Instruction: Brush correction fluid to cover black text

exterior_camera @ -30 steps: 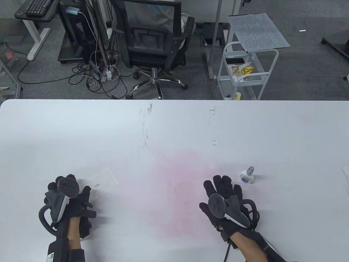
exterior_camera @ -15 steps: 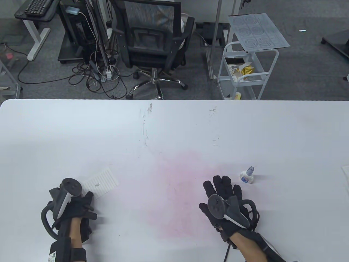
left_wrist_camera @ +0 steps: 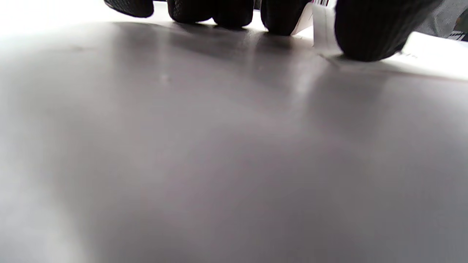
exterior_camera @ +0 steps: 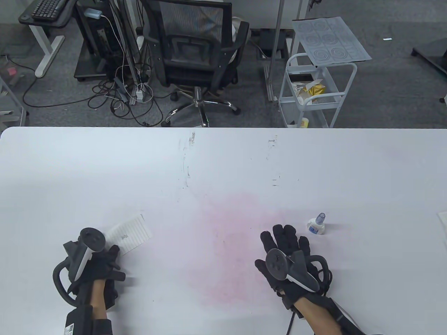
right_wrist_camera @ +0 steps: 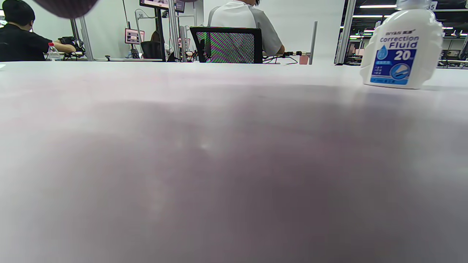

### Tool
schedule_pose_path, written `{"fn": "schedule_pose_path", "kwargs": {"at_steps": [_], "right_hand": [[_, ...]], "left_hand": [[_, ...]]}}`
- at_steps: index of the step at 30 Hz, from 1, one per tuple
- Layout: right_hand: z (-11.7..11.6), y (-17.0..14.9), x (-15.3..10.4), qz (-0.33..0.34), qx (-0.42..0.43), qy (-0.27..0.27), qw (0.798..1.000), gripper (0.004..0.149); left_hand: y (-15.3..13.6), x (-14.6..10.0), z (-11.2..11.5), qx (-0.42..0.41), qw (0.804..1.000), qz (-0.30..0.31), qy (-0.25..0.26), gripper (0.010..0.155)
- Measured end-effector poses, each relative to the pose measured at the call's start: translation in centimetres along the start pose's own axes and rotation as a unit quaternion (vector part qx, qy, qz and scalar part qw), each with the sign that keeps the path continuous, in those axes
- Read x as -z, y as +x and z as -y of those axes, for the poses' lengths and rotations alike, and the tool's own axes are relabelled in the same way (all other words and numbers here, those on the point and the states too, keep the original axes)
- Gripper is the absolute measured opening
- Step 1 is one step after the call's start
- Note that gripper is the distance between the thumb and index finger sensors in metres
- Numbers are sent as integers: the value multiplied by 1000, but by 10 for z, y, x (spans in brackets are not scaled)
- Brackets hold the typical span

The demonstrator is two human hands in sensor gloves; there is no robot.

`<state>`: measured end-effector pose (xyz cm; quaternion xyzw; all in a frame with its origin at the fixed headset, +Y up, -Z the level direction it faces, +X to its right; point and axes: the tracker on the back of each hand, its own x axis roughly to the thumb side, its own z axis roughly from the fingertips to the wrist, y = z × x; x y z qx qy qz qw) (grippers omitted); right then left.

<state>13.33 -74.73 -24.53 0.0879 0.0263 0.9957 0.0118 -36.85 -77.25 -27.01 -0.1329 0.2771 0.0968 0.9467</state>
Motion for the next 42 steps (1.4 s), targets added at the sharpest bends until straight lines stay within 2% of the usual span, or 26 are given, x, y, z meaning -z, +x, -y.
{"fn": "schedule_pose_path", "kwargs": {"at_steps": [13,17,23,26,29,36,40,42], "right_hand": [[0,0,0,-2,4,3,1000,76],[-1,-1,0,-3,5,3,1000,76],[0,-1,0,-2,5,0,1000,76],[0,-1,0,-3,6,-2,1000,76],[0,-2,0,-3,8,-5,1000,76],[-1,-3,-1,-3,13,-10,1000,76],[-1,-3,-2,-2,14,-13,1000,76],[-1,-4,-2,-2,15,-15,1000,76]], "left_hand": [[10,-8,-8,-19,996,22,84,40],[9,-11,-12,-76,990,38,116,39],[11,-16,-15,-150,969,66,187,40],[14,-19,-18,-158,967,79,185,39],[18,-25,-23,-175,958,90,207,40],[37,-47,-40,-237,930,148,238,40],[55,-57,-46,-274,916,187,224,40],[66,-62,-49,-297,910,209,201,39]]}}
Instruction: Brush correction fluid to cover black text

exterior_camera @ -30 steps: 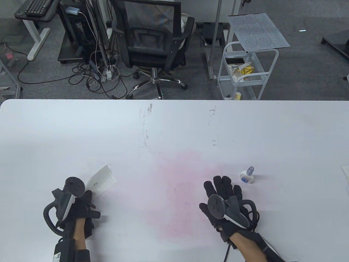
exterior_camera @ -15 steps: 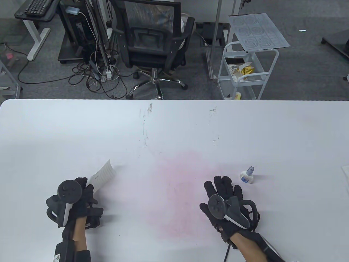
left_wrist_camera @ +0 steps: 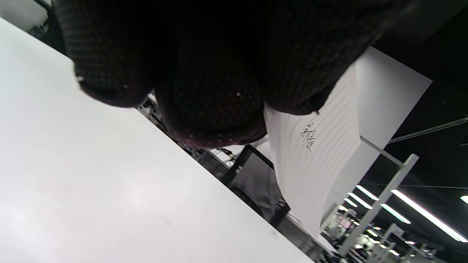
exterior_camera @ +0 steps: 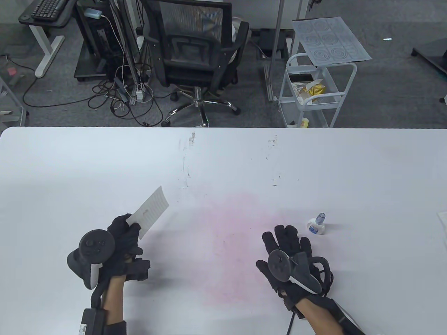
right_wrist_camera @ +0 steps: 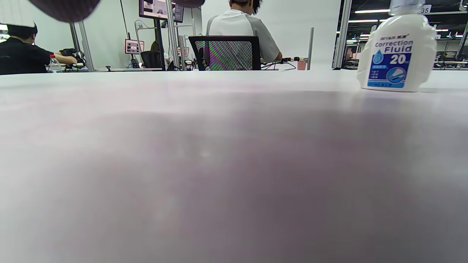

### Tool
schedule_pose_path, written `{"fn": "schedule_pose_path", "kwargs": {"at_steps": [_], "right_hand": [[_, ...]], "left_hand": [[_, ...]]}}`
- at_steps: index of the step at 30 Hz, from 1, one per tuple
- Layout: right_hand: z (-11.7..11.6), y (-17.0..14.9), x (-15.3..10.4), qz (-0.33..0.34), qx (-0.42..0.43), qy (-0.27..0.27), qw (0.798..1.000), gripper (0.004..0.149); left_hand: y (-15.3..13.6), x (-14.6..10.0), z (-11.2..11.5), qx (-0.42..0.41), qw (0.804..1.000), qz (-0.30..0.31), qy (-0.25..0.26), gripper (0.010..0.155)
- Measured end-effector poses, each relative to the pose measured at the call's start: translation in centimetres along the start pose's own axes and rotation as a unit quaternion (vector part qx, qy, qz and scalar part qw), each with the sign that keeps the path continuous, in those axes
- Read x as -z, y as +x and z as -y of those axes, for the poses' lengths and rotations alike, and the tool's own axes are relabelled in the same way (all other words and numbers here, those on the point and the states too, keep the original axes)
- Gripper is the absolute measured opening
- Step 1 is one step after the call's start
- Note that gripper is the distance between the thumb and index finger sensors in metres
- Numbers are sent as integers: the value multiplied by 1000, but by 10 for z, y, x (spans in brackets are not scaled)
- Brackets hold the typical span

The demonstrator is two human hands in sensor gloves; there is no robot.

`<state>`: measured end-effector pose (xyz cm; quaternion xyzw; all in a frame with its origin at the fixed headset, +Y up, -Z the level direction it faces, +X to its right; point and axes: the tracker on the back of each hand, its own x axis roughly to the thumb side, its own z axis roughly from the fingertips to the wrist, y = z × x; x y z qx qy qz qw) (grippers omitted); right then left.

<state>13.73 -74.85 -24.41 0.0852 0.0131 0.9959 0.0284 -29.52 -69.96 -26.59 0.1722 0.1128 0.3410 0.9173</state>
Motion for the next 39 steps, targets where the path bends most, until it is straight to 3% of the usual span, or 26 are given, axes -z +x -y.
{"fn": "schedule_pose_path", "kwargs": {"at_steps": [3,11,24,31,39], "right_hand": [[0,-1,0,-1,3,-1,1000,76],[0,-3,-1,-5,9,-4,1000,76],[0,-3,-2,-6,11,-4,1000,76],[0,-4,-2,-6,10,-4,1000,76],[0,-4,-2,-6,10,-4,1000,76]], "left_hand": [[22,1,9,-48,998,18,-47,39],[67,-3,45,-75,984,48,-153,38],[88,-23,125,-19,946,41,-321,37],[95,-33,150,10,941,39,-337,38],[97,-38,157,67,944,43,-320,39]]}}
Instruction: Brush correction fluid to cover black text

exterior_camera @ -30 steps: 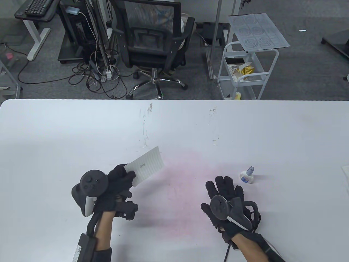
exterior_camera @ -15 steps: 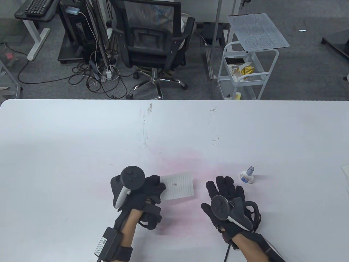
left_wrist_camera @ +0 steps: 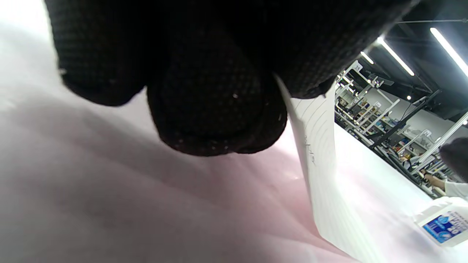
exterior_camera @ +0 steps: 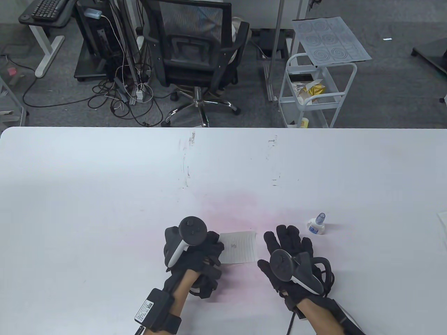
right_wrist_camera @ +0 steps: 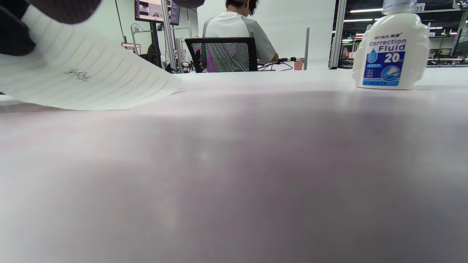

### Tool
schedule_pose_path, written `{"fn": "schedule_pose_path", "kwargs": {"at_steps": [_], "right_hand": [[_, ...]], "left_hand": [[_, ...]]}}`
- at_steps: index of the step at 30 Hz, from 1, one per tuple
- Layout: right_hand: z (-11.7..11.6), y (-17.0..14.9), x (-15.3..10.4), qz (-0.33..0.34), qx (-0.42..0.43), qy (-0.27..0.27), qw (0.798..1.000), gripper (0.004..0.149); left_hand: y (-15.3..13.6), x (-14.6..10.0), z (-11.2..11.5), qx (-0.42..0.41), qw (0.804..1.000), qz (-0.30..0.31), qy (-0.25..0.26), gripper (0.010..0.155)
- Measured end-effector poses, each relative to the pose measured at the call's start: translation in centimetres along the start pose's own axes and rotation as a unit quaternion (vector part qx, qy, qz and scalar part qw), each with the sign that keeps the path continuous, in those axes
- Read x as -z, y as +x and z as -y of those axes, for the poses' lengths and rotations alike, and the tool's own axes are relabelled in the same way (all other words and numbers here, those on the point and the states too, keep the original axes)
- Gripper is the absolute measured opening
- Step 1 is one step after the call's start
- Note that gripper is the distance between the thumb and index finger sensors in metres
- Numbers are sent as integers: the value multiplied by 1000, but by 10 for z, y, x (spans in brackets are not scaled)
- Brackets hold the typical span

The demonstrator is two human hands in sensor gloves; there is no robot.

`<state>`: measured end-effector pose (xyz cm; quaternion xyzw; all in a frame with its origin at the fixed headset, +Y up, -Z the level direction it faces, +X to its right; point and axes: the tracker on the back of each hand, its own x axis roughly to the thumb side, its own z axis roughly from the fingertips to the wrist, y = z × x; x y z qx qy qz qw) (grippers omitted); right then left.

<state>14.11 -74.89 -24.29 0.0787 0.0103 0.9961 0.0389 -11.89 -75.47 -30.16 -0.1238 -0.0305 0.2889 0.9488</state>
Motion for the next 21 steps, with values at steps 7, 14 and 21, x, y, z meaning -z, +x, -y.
{"fn": "schedule_pose_path", "kwargs": {"at_steps": [7,14,21], "right_hand": [[1,0,0,0,-2,1,1000,76],[2,0,0,0,0,-3,1000,76],[2,-1,-1,-1,3,-6,1000,76]], "left_hand": [[4,-2,-1,27,1000,0,12,39],[6,-6,-3,65,998,5,5,49],[10,-17,-12,182,982,-5,48,69]]}}
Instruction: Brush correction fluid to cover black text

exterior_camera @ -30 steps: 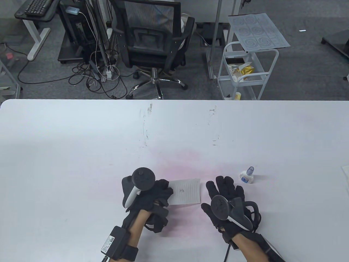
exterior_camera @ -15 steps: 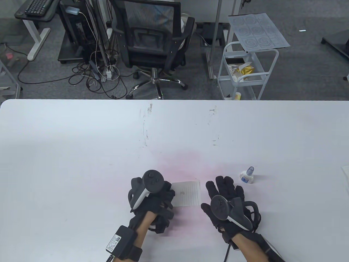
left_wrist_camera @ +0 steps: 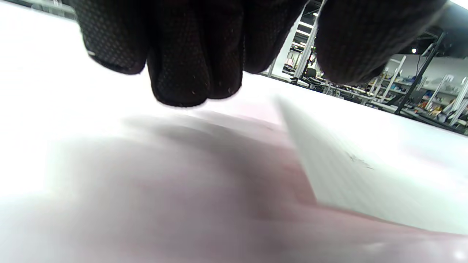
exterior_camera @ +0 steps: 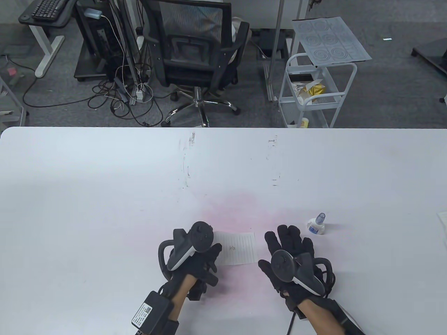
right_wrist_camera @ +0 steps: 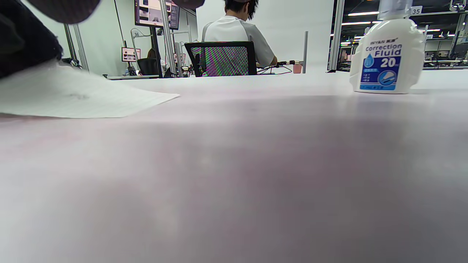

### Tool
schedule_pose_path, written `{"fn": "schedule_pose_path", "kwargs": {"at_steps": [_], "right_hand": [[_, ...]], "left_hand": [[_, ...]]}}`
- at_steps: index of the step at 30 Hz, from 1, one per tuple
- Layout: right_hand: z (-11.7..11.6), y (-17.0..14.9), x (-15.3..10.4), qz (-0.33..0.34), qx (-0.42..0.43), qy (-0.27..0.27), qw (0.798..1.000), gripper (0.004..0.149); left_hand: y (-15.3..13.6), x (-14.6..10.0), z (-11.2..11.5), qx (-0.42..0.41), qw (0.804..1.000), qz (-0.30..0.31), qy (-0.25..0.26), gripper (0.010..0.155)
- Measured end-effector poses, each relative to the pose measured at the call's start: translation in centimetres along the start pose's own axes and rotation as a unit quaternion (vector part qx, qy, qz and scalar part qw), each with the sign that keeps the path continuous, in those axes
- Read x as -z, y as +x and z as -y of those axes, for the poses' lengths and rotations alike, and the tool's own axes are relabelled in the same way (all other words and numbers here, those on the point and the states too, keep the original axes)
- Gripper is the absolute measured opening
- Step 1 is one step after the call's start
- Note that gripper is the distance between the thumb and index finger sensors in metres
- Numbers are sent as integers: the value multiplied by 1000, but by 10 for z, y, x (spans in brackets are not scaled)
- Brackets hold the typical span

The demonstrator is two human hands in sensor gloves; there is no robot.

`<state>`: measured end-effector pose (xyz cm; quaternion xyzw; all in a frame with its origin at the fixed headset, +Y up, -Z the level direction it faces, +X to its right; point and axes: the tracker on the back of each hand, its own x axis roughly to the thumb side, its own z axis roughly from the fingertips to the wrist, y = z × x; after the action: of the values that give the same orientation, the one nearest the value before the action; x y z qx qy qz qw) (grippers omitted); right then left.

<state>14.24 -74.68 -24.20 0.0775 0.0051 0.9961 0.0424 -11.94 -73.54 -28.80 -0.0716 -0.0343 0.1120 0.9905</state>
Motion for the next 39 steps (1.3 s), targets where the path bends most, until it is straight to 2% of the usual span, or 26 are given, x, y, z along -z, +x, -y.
{"fn": "schedule_pose_path", "kwargs": {"at_steps": [5,10,16,19,30,34,39], "right_hand": [[1,-1,-1,0,5,-4,1000,76],[3,-3,-2,1,12,-13,1000,76],[2,-3,-1,4,15,-16,1000,76],[2,-3,-1,5,18,-16,1000,76],[2,-6,1,-2,22,-12,1000,76],[16,-14,4,-12,42,-43,998,75],[48,-39,5,-50,92,-133,986,75]], "left_hand": [[-3,-11,-9,20,999,14,35,75],[-4,-32,-25,27,993,52,104,76],[-6,-52,-26,83,979,84,167,76],[-8,-54,-22,85,978,91,170,77],[-21,-53,-3,102,984,80,123,78],[-21,-53,-3,99,984,80,123,78],[-21,-52,-2,100,984,81,125,78]]}}
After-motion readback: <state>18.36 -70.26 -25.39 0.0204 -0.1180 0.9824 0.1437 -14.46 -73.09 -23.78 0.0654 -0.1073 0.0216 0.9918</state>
